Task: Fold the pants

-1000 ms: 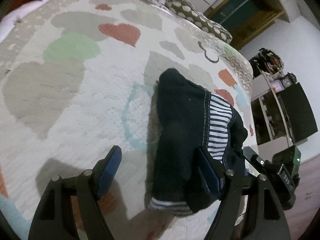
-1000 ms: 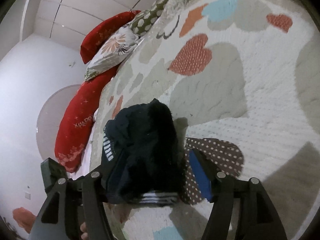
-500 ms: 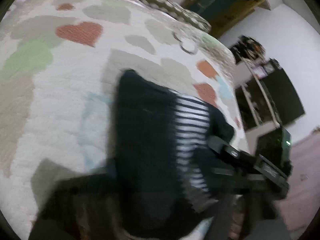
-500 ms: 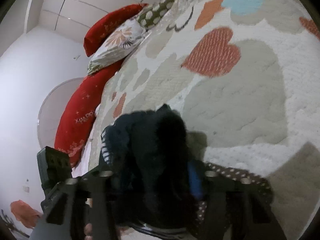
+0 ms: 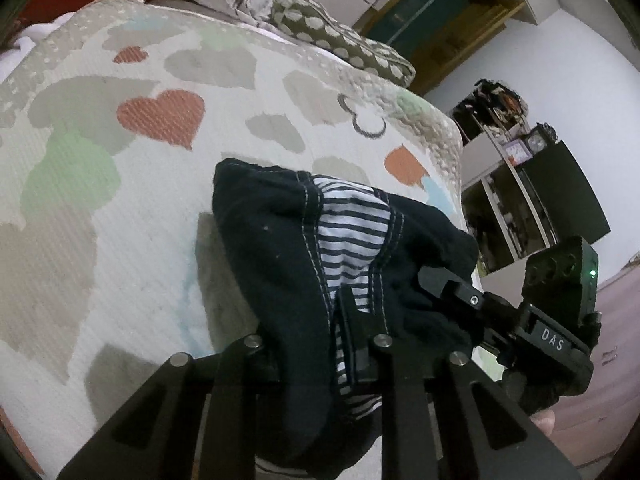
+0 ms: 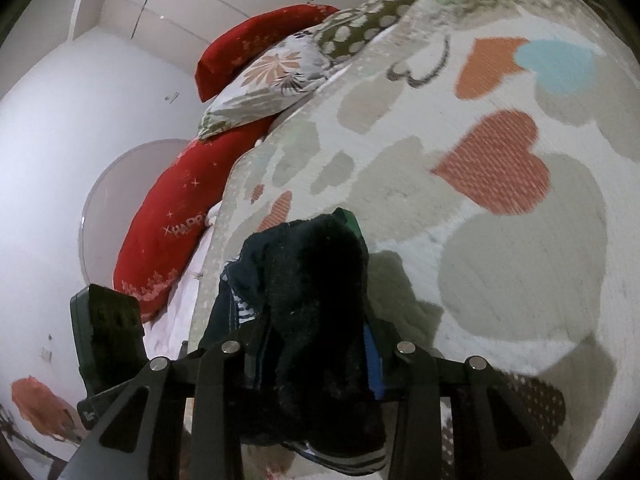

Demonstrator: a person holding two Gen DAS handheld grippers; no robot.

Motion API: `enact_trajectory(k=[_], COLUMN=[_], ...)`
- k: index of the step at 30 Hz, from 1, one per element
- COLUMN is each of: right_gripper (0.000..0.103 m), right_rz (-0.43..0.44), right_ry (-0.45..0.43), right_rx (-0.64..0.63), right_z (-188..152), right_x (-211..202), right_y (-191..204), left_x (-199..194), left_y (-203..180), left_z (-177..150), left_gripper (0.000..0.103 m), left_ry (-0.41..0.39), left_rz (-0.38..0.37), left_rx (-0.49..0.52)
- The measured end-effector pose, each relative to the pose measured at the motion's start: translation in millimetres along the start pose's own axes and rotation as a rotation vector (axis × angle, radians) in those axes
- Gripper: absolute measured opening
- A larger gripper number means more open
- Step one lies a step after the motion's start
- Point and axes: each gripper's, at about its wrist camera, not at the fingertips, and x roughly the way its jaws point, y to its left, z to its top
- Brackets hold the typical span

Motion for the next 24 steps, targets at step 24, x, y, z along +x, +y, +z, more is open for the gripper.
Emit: enact_trajectory(k=[24], right_gripper=[0.036], right_rz=[-0.077], right_ry=[0.028], right_rx=[-0.026], right_z=[40.6], right_x=[66.3], right_y=[9.8], left_x=[24.0], left_y=[38.5], left_z=[43.4], left_gripper=[0.019], left_ry=[-0.021], left_rz=[0.105], left_rx=[-0.028])
